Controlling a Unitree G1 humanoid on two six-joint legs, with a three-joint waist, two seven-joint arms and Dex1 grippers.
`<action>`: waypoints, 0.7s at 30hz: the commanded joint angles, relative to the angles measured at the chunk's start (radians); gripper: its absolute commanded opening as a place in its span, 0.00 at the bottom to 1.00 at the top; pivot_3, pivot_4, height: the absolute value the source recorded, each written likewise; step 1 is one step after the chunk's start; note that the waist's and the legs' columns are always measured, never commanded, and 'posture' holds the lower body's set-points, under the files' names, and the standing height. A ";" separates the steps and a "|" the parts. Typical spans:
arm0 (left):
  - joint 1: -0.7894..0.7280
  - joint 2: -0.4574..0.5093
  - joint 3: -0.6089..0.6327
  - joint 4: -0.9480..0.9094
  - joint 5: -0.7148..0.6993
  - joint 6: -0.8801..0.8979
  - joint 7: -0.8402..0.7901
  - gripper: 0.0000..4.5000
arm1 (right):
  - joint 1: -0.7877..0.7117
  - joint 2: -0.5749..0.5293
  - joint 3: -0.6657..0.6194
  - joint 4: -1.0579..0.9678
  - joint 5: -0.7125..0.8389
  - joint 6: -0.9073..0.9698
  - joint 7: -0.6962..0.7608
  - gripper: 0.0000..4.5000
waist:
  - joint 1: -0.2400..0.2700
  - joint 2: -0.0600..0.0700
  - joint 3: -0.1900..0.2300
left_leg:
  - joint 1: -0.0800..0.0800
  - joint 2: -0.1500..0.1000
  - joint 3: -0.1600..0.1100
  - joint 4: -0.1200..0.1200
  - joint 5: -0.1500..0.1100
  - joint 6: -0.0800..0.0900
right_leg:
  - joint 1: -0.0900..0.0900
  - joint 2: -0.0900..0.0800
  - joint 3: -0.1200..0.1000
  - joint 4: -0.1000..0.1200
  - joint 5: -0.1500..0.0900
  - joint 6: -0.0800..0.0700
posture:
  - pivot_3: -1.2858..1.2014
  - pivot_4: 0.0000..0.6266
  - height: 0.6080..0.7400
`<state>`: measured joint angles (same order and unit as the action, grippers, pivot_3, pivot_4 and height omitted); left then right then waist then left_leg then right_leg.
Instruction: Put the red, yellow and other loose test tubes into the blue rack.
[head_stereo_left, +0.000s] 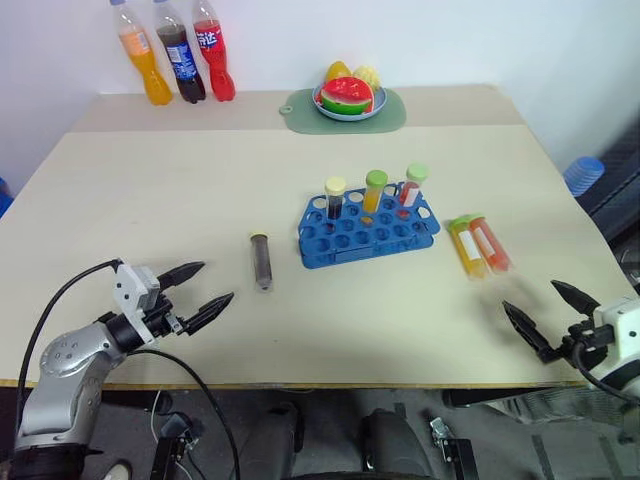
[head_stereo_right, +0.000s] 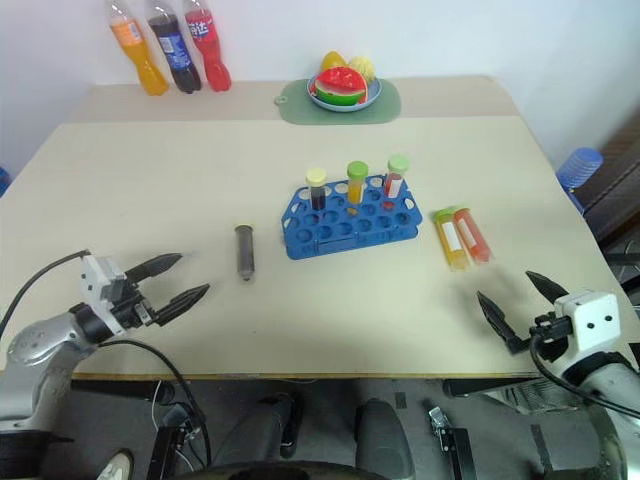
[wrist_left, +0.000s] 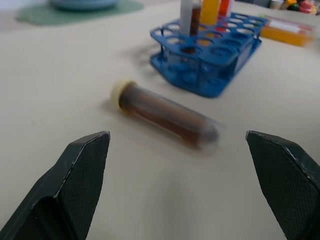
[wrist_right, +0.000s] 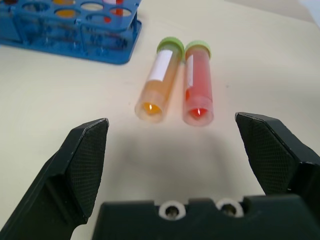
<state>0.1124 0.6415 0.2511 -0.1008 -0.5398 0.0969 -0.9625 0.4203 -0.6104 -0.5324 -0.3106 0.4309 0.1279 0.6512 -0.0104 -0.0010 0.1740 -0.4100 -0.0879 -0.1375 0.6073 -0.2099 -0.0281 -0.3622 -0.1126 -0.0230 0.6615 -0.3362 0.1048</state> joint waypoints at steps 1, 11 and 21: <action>0.021 0.030 0.035 -0.049 -0.019 0.030 -0.013 0.99 | -0.009 -0.023 -0.041 -0.019 0.029 0.002 0.030 1.00 | 0.002 0.000 0.000 | 0.000 0.000 0.000 0.000 0.000 0.000 | 0.000 0.000 0.000 0.000 0.000 0.000 | 0.52 0.24 1.00; -0.024 0.004 0.024 -0.074 -0.058 0.065 -0.011 0.99 | -0.072 -0.007 -0.019 0.016 0.018 0.011 0.025 1.00 | 0.019 0.000 0.000 | -0.001 0.000 0.001 0.000 0.000 0.000 | -0.001 0.000 0.000 -0.001 0.000 0.000 | 0.52 0.24 1.00; -0.113 -0.019 -0.026 -0.141 -0.104 0.135 -0.025 0.99 | -0.305 -0.160 0.027 0.101 0.069 0.306 0.016 1.00 | 0.019 0.002 0.001 | -0.002 0.000 0.002 0.001 0.000 0.000 | -0.001 0.000 0.000 -0.001 0.000 0.000 | 0.52 0.24 1.00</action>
<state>0.0114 0.6239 0.2338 -0.2134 -0.6241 0.2235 -0.9812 0.1654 -0.7358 -0.5139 -0.2290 0.4779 0.3733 0.6643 0.0088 0.0006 0.1753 -0.4116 -0.0881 -0.1352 0.6087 -0.2101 -0.0276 -0.3632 -0.1130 -0.0229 0.6608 -0.3360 0.1047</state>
